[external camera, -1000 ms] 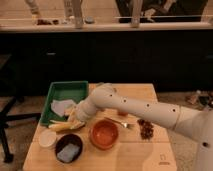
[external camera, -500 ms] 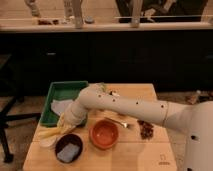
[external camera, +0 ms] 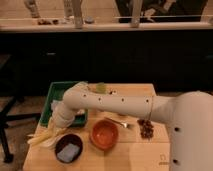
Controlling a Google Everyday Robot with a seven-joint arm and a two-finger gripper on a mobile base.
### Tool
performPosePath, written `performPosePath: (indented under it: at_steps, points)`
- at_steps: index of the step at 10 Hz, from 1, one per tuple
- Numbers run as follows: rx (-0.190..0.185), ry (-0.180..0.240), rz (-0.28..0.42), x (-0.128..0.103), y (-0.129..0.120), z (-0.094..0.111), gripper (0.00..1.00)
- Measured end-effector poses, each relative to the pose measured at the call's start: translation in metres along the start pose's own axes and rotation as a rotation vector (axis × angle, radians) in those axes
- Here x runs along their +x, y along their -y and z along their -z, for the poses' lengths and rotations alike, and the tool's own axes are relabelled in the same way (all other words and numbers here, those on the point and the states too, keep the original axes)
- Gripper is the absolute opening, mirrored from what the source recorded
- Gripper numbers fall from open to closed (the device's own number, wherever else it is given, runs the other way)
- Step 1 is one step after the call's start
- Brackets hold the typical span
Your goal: Place banana in paper cup
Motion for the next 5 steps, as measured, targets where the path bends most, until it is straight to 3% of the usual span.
performPosePath:
  at_steps: [5]
  points:
    - [-0.032, -0.014, 0.013, 0.001, 0.01, -0.019, 0.0]
